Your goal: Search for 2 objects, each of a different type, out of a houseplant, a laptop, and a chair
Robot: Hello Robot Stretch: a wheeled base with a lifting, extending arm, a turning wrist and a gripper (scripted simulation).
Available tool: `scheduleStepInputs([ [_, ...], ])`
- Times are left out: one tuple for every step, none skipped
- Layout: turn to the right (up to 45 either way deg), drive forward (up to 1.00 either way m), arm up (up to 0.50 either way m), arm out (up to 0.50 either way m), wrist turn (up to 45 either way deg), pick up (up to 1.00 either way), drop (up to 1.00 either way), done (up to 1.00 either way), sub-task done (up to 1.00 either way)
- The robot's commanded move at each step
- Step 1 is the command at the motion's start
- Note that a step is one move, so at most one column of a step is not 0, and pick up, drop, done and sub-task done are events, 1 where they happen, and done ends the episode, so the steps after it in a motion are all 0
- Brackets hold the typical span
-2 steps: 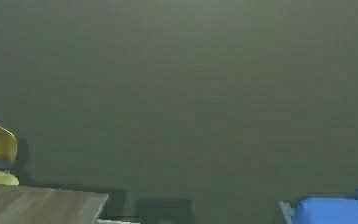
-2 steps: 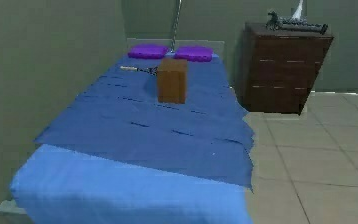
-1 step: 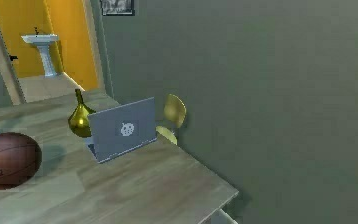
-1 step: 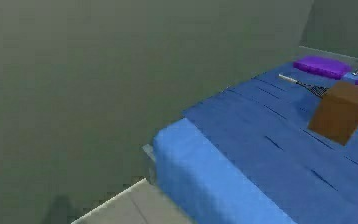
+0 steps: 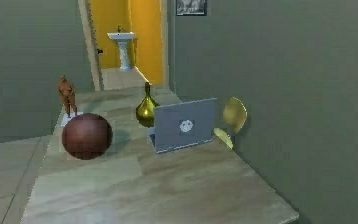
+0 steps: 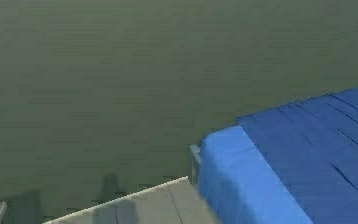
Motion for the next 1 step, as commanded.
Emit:
scheduleStepInputs([
  [0.0,0.00,0.00,0.00,0.0,0.00,0.00,1.00,0.00],
])
